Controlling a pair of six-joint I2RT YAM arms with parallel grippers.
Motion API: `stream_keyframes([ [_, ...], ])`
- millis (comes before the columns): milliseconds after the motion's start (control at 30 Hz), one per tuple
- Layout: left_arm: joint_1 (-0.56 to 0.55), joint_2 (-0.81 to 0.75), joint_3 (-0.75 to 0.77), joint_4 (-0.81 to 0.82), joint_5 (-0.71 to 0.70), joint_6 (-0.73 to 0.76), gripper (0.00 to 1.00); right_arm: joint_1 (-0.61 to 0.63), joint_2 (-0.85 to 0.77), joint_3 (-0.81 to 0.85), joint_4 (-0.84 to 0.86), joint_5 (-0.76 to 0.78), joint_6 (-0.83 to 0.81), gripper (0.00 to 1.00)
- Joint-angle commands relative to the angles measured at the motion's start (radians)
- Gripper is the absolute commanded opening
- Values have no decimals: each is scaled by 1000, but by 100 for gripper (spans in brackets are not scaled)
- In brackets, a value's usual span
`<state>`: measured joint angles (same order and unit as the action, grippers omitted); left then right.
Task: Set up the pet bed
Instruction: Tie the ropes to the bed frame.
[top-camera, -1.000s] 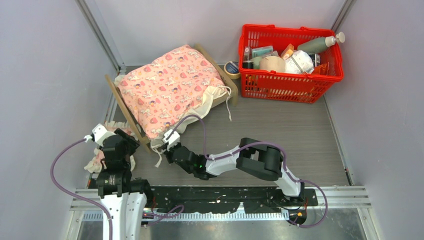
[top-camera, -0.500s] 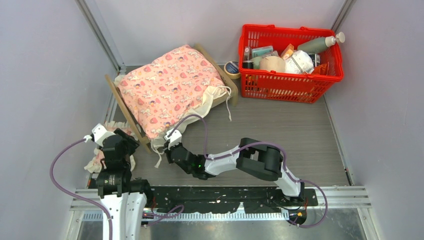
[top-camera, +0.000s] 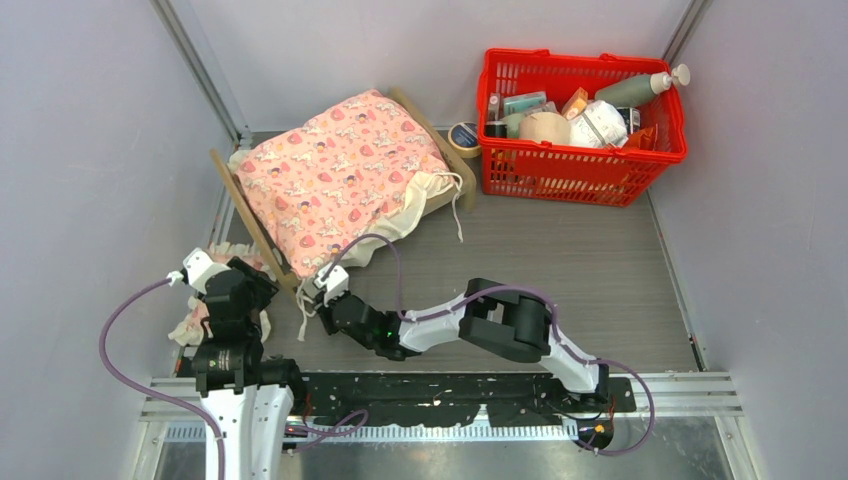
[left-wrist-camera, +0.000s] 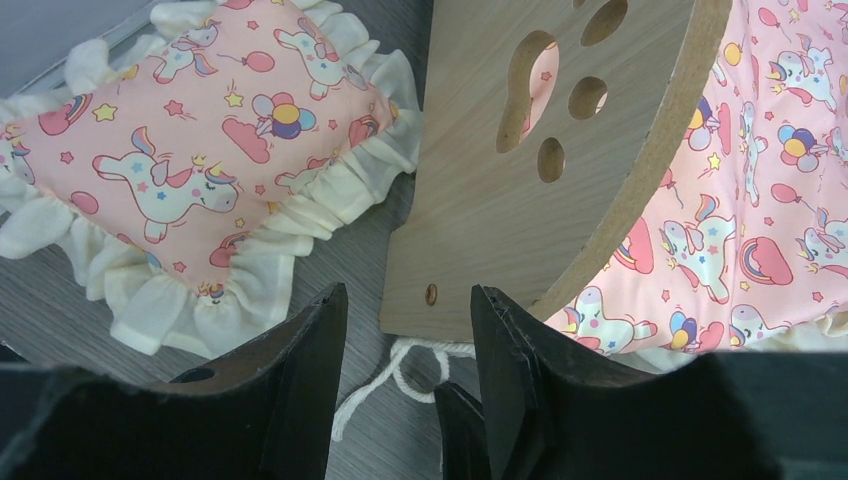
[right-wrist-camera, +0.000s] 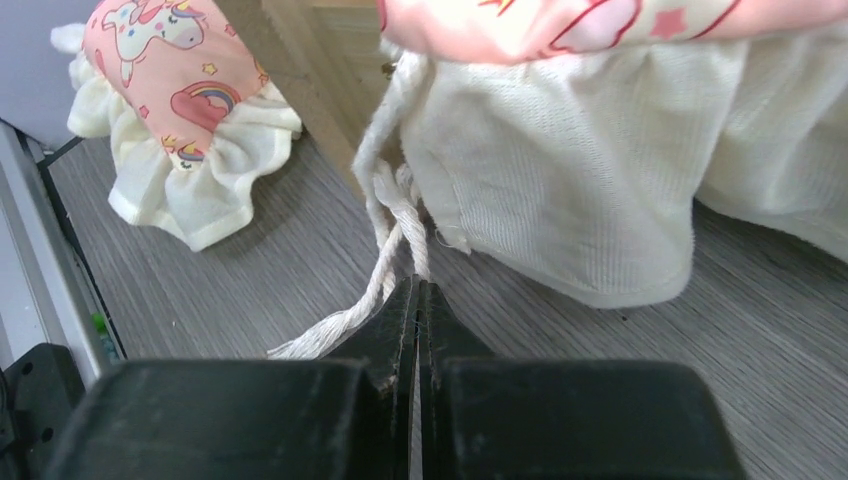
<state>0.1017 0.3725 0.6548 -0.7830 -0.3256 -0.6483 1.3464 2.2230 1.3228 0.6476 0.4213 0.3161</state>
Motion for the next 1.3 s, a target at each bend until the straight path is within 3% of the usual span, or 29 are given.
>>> stream_keyframes([
  [0,9,-14,17,0,-16,-19,52,-6,-8,48,58,-48,-27,5],
  [233,9,-20,14,-6,-3,-34,52,-56,-14,45,95,-53,5,5],
  [533,9,-14,3,-1,-3,-40,52,-93,-34,44,187,-187,8,5],
  [900,9,-23,-24,3,13,-59,52,-103,-18,18,321,-374,120,5],
  [1267,9,-10,-34,-17,38,-62,53,-106,12,-21,387,-433,255,5],
])
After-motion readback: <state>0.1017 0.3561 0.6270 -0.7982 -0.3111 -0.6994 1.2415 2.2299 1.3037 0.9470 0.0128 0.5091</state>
